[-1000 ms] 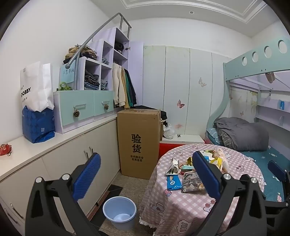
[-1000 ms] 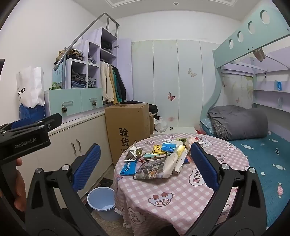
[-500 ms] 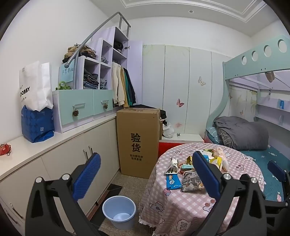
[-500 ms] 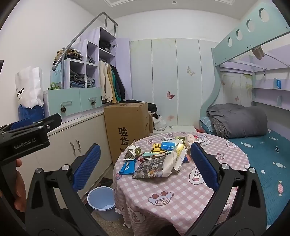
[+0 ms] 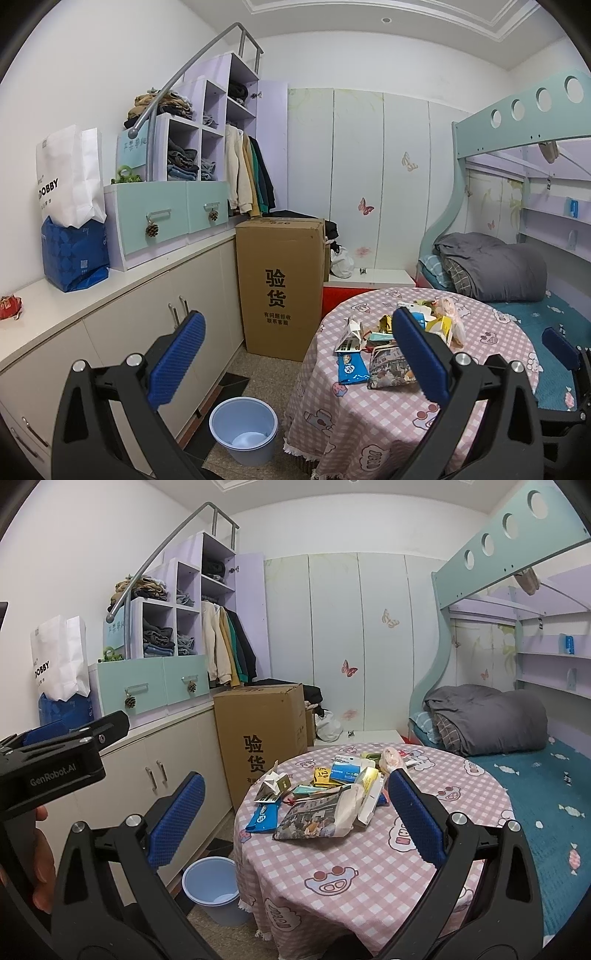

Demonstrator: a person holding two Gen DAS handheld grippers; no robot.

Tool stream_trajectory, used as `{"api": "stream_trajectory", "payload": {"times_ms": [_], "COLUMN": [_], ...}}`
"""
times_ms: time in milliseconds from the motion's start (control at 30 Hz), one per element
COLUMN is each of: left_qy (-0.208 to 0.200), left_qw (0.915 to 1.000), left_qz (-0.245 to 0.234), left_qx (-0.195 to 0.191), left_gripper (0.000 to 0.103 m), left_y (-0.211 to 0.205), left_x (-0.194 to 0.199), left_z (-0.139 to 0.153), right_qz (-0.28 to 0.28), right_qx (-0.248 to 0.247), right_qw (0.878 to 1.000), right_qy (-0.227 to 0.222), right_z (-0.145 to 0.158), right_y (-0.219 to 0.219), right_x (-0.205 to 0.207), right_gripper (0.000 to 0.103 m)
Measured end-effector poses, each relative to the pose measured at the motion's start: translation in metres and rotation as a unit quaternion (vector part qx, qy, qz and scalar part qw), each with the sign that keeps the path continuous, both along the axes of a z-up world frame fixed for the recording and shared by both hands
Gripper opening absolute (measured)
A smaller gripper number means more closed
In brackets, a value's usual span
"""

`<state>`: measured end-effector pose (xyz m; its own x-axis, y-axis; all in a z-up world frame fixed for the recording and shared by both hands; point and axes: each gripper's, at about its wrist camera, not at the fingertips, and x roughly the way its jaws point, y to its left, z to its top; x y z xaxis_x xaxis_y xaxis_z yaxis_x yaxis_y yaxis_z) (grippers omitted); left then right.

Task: Collect trash

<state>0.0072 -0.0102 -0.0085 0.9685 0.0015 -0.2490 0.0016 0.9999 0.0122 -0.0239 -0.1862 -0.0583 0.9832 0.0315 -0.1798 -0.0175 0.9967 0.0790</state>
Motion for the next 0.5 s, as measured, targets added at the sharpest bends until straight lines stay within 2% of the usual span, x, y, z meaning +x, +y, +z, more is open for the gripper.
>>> {"api": "stream_trajectory", "payload": {"times_ms": [367,500], "left_qy": [0.004,0.010], "left_qw": [0.9999,0.9999], "left_qz": [-0.002,-0.006], "left_qx": [0.009,0.004], "left_gripper": [0.099,0.099], "left_y": [-0.005,-0.004], "left_x": [0.011,0.018], "left_z": [0.014,0.022], "right_qz": [-0.001,-0.001], "right_qx": [0.004,0.009], "right_qw": [1.000,1.000], "right_qy": [0.002,0.006], "right_z": [0.005,0.015], "right_y": [-0.002,-0.007], "right_x": [0.004,0.008], "right_gripper": [0.097,0.097]}}
